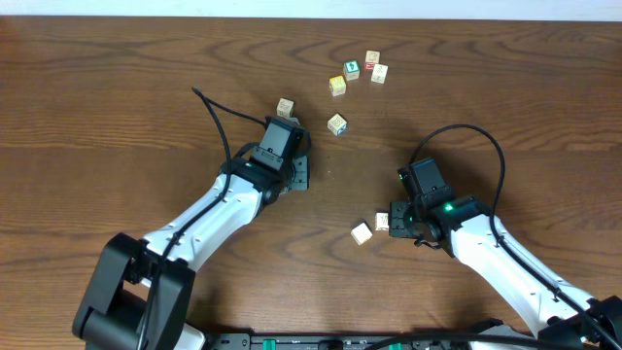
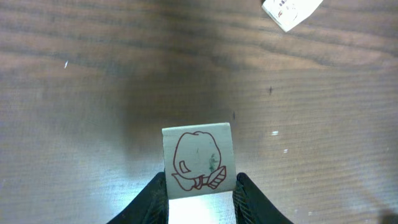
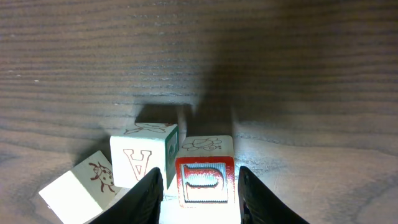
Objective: Lift 5 blocks
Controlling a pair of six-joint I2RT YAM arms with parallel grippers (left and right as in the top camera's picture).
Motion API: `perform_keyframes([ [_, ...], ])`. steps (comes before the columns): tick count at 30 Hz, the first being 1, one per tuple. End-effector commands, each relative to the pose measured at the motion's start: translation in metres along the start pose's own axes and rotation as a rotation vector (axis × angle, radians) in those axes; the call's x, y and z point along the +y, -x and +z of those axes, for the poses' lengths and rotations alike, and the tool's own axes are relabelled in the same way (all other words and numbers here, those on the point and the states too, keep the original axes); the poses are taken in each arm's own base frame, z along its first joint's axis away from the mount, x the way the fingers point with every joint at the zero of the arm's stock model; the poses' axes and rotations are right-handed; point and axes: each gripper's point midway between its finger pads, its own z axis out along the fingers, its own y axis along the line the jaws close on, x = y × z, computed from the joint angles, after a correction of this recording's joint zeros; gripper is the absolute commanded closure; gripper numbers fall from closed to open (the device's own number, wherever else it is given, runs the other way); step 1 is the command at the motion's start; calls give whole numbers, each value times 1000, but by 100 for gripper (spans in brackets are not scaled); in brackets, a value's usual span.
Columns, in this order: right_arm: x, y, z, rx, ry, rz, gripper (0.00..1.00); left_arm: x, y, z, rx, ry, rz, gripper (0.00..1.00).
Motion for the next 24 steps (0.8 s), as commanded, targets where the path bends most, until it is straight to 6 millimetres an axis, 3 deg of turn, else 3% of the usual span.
perform_keyframes([
  [1,-1,-1,1,-2,-12,-23,64,-5,-7,-6,12,2,-4,89],
  [5,0,0,1,-5,-10,-25,64,-20,-20,-6,40,-11,40,89],
  [9,1,2,1,-15,-4,-47,48,-38,-32,-8,53,-31,91,92],
  [13,1,2,1,-15,-4,-47,49,-47,-39,-9,61,-37,110,93],
  [18,3,6,-1,-24,0,-47,50,-36,-49,-14,50,70,85,93],
  [24,8,15,-9,-41,9,-61,48,-47,-61,-31,-11,79,142,92],
])
